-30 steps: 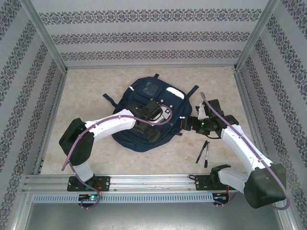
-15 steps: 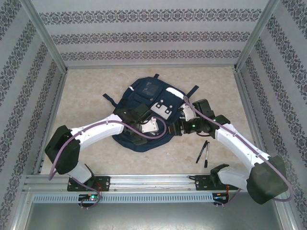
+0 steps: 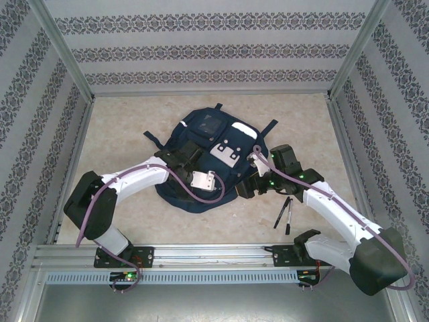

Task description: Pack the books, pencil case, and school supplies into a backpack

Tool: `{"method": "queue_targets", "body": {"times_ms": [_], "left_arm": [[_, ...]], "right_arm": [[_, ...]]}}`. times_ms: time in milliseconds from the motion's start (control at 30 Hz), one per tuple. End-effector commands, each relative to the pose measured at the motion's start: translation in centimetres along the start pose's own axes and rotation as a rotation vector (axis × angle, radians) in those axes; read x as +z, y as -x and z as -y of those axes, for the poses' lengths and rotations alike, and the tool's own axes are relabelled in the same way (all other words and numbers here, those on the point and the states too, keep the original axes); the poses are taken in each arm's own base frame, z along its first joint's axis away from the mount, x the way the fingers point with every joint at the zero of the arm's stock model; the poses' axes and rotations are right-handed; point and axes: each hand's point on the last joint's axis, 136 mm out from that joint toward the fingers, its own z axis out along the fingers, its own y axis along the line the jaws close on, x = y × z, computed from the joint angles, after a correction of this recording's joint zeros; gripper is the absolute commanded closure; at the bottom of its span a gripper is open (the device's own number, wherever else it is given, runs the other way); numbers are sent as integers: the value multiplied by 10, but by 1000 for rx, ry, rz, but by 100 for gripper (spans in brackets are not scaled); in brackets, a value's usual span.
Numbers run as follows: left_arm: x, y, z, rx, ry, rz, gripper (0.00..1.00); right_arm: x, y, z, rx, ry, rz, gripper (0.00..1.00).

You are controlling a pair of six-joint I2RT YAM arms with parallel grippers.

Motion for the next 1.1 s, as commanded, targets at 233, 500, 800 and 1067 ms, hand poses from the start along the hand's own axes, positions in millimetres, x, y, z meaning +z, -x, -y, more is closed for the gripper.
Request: {"method": "queue_targets", "body": {"times_ms": [233,500,800,1067], "left_arm": [[4,16,-8,-25,-71,99,67],[-14,26,-11,-45,-24,223,100],[-37,44,-10,-89,-64,384,100],[-54,56,-20,-125,-32,491,100]], "right_arm": [[-8,11,-6,-159,-16,71,12],[2,9,-18,-747,-25,202,19],[43,22,0,-945,-40,150,55],[60,13,15,-913,-50,101,58]]}}
